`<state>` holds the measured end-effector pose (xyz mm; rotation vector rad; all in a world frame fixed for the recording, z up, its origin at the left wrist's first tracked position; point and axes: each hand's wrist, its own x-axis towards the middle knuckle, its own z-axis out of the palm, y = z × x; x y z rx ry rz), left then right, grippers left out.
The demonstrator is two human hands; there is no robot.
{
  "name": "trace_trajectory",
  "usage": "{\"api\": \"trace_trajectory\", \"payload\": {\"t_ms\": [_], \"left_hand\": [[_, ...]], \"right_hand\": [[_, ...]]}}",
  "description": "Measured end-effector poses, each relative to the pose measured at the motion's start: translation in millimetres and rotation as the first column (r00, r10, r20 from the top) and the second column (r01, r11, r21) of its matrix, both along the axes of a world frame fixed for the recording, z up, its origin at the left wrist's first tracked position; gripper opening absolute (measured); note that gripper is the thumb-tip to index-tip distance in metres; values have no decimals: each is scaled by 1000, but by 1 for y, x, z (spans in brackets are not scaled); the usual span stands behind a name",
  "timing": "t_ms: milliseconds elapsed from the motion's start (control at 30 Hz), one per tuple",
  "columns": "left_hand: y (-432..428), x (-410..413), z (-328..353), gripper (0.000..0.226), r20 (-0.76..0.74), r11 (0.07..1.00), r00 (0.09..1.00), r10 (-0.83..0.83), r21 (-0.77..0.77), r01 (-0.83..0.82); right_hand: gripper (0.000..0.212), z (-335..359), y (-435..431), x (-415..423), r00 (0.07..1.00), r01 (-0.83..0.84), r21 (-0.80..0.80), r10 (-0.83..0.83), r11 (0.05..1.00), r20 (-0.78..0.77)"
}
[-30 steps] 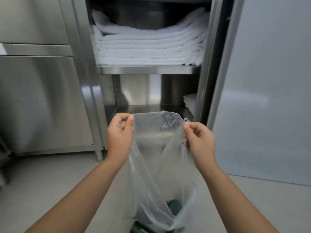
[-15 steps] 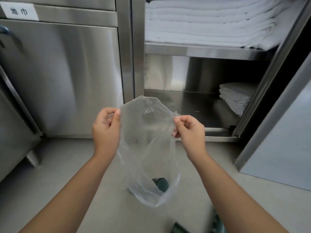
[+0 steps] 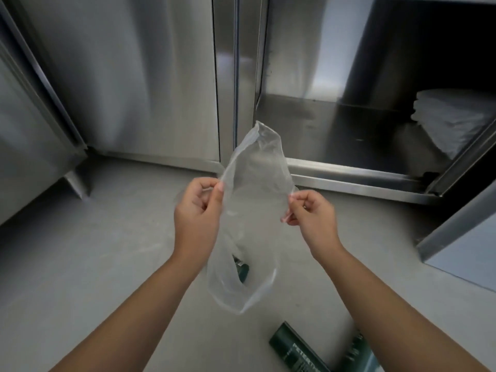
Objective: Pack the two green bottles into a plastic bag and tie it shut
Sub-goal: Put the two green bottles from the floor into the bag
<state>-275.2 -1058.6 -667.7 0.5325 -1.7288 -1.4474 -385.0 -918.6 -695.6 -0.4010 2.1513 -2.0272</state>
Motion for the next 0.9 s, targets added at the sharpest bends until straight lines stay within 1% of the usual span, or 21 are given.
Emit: {"api": "trace_trajectory", "payload": {"t_ms": [133,267,333,400,500,567,667,767,900], "left_hand": [[31,2,-26,19,60,999,997,-53,0,53],[60,4,-48,17,117,989,984,-134,-39,140],[71,7,-55,18,152,976,970,-192,-73,204],[80,10,-62,17,180,959,955,-234,-119,257],[93,15,-72,17,239,926,934,-266,-207,316],[99,18,-78,18,271,910,922,-276,-236,341],[105,22,-86,18,291,914,914,-282,-208,348],[108,24,-93,20,294,928,915,-277,-165,334],[110,28,-103,21,305,932,906,-293,-118,341]], "right_hand": [[17,-30,32,4,999,-13,24,12,1000,49],[15,-55,73,13,997,21,19,-22,1000,73],[11,-64,92,18,996,32,10,-33,999,89],[5,-72,110,23,995,35,39,-38,999,93],[9,-87,135,33,994,37,102,-47,994,102],[10,-99,152,42,992,43,143,-60,989,114],[12,-121,175,55,986,64,246,-99,967,131],[10,-144,190,71,977,62,290,-118,955,180],[15,-169,198,92,977,11,374,-89,927,191]]}}
